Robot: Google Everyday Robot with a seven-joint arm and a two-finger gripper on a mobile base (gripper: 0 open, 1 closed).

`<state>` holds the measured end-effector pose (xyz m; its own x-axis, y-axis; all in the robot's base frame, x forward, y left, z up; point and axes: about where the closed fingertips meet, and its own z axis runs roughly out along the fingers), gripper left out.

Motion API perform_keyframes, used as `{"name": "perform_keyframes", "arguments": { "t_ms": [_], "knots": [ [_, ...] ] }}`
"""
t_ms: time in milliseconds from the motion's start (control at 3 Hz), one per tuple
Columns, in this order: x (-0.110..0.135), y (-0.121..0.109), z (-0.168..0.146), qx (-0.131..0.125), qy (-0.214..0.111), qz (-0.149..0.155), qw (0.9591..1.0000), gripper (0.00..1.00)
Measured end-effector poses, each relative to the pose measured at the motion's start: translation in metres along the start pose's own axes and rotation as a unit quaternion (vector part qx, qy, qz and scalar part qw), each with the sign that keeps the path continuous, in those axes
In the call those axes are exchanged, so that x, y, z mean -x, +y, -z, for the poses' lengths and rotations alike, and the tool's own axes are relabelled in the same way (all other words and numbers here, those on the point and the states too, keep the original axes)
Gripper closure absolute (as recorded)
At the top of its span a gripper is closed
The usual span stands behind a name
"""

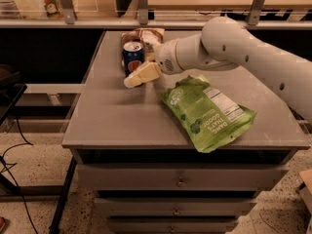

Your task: Move pepsi can near brown chip bag

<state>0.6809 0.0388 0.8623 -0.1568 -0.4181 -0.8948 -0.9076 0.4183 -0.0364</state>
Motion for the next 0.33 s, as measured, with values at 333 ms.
{"name": "perform_keyframes", "arguments": {
  "t_ms": [333],
  "knots": [
    [0.0, 0.0001, -0.0001, 0.0, 0.0, 0.0, 1.0, 0.0]
  ]
}}
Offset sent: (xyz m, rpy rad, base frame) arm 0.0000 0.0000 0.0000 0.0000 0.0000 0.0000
